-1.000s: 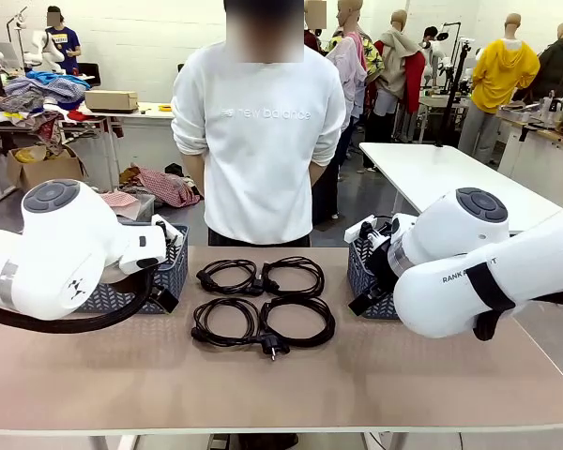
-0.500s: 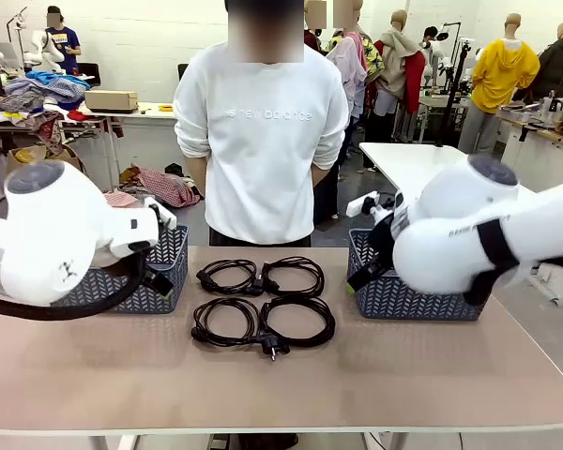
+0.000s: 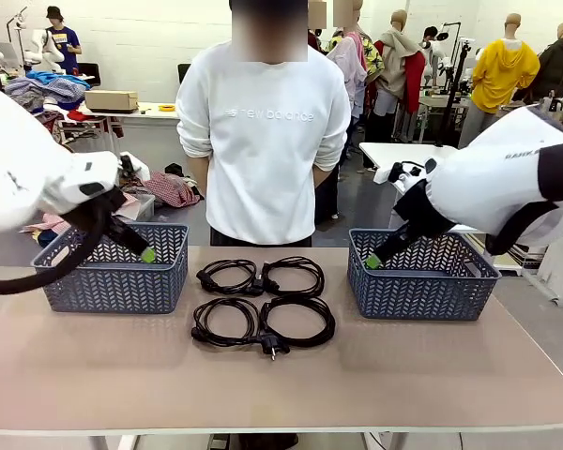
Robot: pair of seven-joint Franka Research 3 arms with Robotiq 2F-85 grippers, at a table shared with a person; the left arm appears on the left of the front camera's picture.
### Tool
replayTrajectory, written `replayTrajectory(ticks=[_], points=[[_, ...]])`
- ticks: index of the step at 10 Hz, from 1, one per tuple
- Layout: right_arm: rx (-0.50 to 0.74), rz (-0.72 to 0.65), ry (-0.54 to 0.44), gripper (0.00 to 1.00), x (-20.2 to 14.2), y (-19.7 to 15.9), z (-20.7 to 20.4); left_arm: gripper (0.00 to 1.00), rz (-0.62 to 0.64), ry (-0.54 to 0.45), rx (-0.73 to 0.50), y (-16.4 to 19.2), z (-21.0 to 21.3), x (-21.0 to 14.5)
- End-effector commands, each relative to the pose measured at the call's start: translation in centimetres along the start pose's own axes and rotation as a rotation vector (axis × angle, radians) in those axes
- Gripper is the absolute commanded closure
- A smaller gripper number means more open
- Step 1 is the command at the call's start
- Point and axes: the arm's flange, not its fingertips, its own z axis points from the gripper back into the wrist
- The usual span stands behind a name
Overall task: Organize the cables according to human instructions.
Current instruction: Pick up a bundle of cables and place it in the basket indicated by the human.
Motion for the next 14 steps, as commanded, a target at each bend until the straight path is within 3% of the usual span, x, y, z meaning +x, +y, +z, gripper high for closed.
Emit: replayTrajectory(ticks=[1,8,14], points=[[0.066,0.017,-0.030,0.00,-0.4,-1.6,0.9,0.00,-0.026,0.004,-0.045,2.4,1.2,0.1],[0.174,-0.032,-0.145,0.00,-1.9,-5.5,4.9,0.00,-0.003,-0.067,-0.090,6.5,4.5,-0.8],[0.145,-0.058,-0.126,0.00,-2.2,-5.0,5.1,0.00,0.013,-0.061,-0.072,6.1,4.7,-0.9]])
